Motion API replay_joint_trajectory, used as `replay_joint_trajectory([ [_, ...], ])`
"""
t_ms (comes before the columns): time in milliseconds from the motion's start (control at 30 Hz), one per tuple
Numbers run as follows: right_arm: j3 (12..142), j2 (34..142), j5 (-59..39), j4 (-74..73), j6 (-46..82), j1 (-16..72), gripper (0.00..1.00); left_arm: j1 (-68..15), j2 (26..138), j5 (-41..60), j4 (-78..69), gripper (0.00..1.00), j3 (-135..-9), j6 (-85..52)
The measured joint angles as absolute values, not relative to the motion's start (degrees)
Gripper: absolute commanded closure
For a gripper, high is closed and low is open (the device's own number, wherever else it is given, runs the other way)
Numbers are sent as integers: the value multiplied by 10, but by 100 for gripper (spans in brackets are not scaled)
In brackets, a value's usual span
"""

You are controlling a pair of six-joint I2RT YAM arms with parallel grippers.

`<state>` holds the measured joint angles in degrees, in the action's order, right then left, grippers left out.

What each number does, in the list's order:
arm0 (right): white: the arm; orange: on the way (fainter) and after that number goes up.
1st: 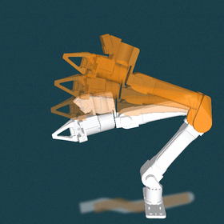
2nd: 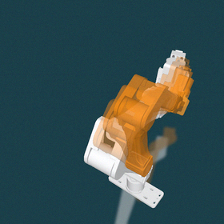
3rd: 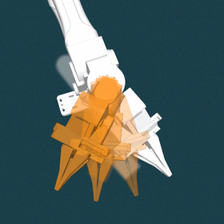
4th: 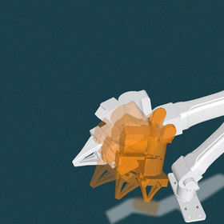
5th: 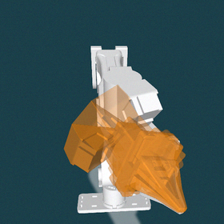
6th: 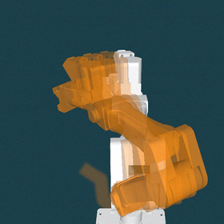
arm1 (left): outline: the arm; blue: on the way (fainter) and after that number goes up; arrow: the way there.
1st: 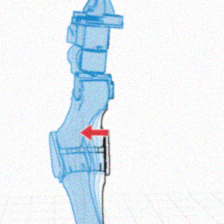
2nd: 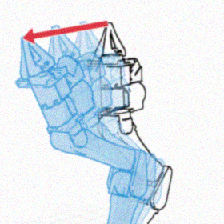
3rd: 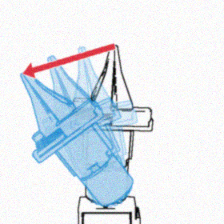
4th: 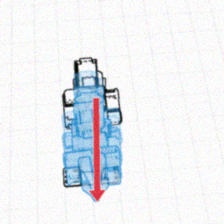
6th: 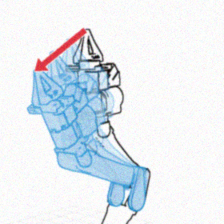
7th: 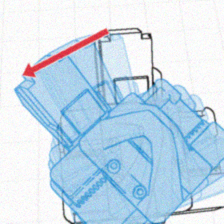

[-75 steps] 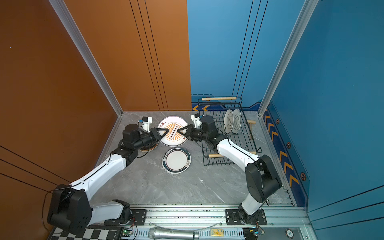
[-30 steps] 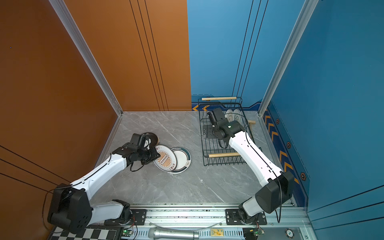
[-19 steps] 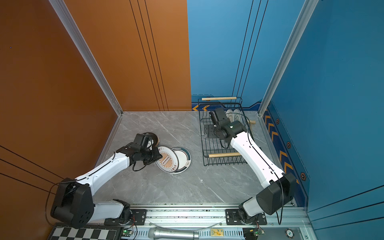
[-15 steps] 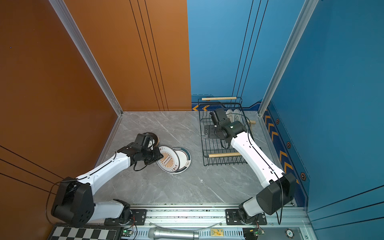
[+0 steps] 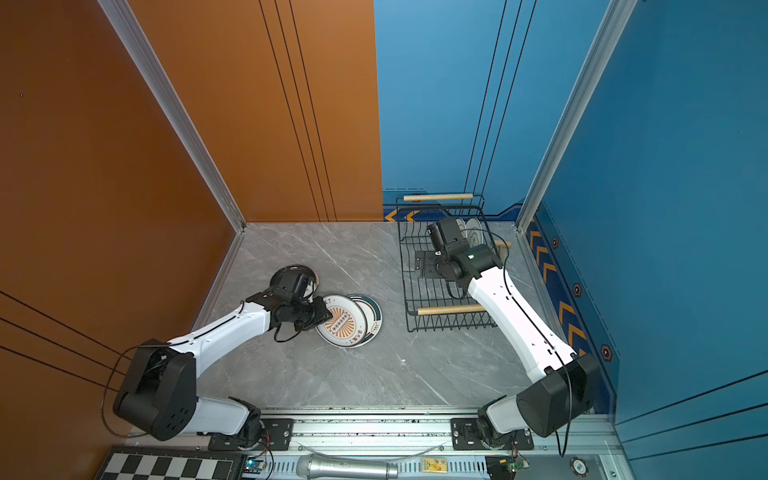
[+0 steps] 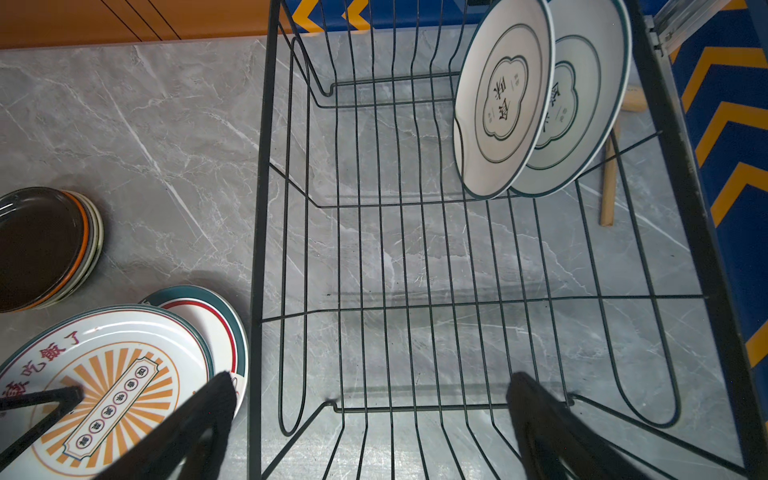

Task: Unload the plates from the dish rack
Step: 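Lay the orange-sunburst plate onto the green-rimmed stack with the left gripper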

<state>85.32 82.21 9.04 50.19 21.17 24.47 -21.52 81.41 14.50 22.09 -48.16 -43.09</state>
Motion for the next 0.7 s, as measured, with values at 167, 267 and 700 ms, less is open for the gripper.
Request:
replay_joint_trajectory([
  [167,845,812,88,502,212,239,0,-219,830,138,221,68,-481,-431],
  [267,841,811,83,502,211,236,0,-223,836,132,221,61,-481,-432],
  [700,834,810,71,502,208,236,0,-226,858,120,225,49,-481,-433],
])
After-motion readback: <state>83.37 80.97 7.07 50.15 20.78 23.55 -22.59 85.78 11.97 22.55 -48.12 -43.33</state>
